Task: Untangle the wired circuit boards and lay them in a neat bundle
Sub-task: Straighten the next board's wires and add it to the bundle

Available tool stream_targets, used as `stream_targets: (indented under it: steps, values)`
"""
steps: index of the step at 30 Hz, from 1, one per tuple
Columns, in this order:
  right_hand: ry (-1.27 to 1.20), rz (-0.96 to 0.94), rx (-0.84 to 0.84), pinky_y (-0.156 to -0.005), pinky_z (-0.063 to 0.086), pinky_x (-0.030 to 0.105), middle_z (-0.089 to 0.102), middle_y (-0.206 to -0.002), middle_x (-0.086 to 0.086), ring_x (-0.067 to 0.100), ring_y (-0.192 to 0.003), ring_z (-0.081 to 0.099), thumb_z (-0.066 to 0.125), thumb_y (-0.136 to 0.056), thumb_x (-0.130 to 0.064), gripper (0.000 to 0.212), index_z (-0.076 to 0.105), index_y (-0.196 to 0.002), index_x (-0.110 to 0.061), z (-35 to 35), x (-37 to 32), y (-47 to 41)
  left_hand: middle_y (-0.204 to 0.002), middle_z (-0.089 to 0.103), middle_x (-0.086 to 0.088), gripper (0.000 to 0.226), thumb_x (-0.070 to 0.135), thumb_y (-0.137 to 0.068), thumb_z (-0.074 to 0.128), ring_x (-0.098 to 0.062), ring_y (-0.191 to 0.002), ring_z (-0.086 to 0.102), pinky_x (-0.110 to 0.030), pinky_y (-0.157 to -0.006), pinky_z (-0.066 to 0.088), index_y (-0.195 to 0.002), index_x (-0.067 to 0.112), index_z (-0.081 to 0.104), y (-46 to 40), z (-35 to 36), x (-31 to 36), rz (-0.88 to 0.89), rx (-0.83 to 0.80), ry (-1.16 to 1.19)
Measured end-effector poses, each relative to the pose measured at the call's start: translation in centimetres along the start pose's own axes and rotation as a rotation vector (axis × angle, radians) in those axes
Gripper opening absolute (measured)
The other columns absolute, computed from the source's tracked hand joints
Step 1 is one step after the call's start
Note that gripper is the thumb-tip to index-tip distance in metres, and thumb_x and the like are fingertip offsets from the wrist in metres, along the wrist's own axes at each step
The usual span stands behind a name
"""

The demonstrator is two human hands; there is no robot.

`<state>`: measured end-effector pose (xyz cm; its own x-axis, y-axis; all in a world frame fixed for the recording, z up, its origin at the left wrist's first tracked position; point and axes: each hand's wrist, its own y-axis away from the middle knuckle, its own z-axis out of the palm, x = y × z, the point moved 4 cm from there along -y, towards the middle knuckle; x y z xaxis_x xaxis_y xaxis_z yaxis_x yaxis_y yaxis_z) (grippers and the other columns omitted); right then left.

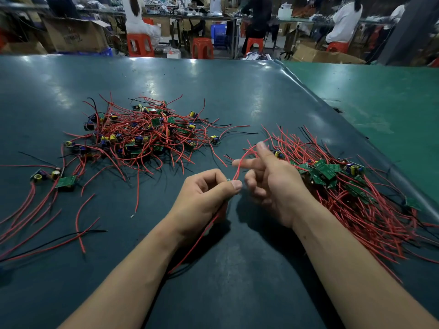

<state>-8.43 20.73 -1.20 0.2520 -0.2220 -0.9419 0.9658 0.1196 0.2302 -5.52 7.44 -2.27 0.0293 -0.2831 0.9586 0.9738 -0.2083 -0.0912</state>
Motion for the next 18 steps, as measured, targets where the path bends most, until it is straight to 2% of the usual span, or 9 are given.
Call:
stream_targets:
  steps: [1,3,6,11,15,18]
  values:
    - [0.024,0.016,-0.045,-0.034,0.022,0.012,0.046,-0.047,-0.001,0.007,-0.032,0.029,0.043,-0.098,-0.050,0.052,0.071,-0.098,-0.006,0.3,0.1,0.2,-0.041,0.035,0.002,0.028,0.017,-0.076,0.068,-0.009,-0.033,0.025,-0.016,-0.038,0.021,-0.056,0.015,0.047,-0.1,-0.1,-0.1,-0.007,0.007,0.000]
    - [0.034,-0.039,-0.108,-0.035,0.023,0.011,0.042,-0.046,-0.004,0.006,-0.032,0.027,0.055,-0.095,-0.039,0.035,0.075,-0.091,-0.011,0.8,0.1,0.6,-0.041,0.035,0.002,0.029,0.019,-0.075,0.069,-0.009,-0.034,0.025,-0.018,-0.040,0.019,-0.054,0.017,0.048,-0.1,-0.1,-0.2,-0.021,0.000,-0.016]
    - [-0.020,-0.173,-0.095,-0.036,0.022,0.010,0.041,-0.046,-0.005,0.004,-0.032,0.025,0.063,-0.092,-0.021,0.017,0.073,-0.086,-0.009,0.9,-0.2,0.8,-0.042,0.034,-0.001,0.030,0.019,-0.073,0.071,-0.010,-0.033,0.025,-0.016,-0.040,0.021,-0.053,0.016,0.049,-0.1,0.0,-0.3,-0.039,-0.026,0.009]
    - [-0.110,-0.267,0.100,-0.032,0.018,0.009,0.051,-0.045,-0.005,0.003,-0.029,0.028,0.067,-0.090,-0.016,0.015,0.068,-0.080,-0.005,-0.5,-1.2,0.5,-0.053,0.036,-0.006,0.030,0.027,-0.060,0.073,-0.012,-0.034,0.028,-0.015,-0.041,0.025,-0.048,0.019,0.047,0.2,0.3,0.2,-0.056,-0.098,0.061]
    - [-0.161,-0.361,0.165,-0.035,0.018,0.010,0.048,-0.045,-0.001,0.005,-0.029,0.026,0.067,-0.090,-0.017,0.019,0.070,-0.075,-0.006,-0.6,-1.4,0.4,-0.042,0.044,0.003,0.032,0.010,-0.068,0.068,-0.010,-0.033,0.029,-0.013,-0.040,0.024,-0.047,0.021,0.046,0.3,0.5,0.4,-0.064,-0.165,0.106]
    - [-0.177,-0.392,0.228,-0.035,0.018,0.010,0.049,-0.046,0.001,0.007,-0.029,0.026,0.069,-0.089,-0.018,0.023,0.070,-0.069,-0.008,-0.9,-1.7,0.5,-0.041,0.045,0.005,0.030,0.010,-0.068,0.065,-0.009,-0.034,0.028,-0.013,-0.041,0.020,-0.048,0.020,0.045,0.5,0.6,0.6,-0.081,-0.195,0.149]
